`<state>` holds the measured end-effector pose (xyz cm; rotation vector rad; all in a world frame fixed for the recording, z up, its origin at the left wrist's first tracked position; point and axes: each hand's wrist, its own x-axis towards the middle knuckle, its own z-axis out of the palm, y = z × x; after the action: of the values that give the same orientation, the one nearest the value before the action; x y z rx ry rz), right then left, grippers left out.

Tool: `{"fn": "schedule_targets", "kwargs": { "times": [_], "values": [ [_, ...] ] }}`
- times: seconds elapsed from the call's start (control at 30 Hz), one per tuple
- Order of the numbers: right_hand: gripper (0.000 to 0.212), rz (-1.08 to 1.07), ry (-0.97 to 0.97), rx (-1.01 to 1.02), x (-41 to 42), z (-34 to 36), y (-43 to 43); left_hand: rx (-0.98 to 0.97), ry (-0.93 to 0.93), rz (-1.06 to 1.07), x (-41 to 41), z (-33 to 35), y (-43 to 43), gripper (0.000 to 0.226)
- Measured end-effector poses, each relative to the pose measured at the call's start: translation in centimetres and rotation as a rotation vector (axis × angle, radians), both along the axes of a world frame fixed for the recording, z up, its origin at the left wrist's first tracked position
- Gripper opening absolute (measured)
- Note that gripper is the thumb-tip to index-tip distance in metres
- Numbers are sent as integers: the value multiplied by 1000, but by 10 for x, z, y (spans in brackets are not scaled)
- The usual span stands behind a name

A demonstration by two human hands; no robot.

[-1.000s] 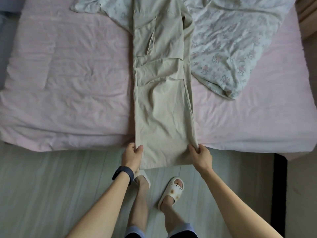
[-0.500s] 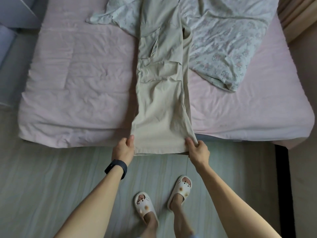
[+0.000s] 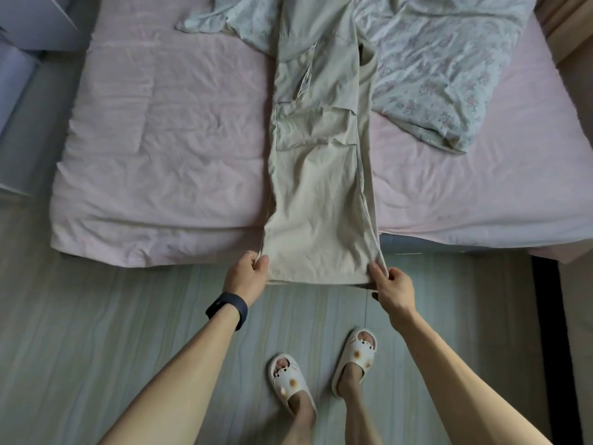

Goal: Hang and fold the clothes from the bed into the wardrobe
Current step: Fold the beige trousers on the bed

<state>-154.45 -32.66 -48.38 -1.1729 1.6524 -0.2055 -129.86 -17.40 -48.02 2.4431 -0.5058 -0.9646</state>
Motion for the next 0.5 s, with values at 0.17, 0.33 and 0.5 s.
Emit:
{"fn": "schedule_targets", "kwargs": {
  "times": [0.17, 0.33, 0.5],
  "values": [
    [47, -43, 31, -49, 3, -5, 4, 102, 8, -12, 3, -6, -2, 59],
    [16, -12, -58, -5, -2, -19, 17, 84, 54, -68, 14, -17, 2, 61],
    [23, 42, 106, -140, -8, -38, 32, 235, -146, -175, 5, -37, 13, 66]
  ]
}}
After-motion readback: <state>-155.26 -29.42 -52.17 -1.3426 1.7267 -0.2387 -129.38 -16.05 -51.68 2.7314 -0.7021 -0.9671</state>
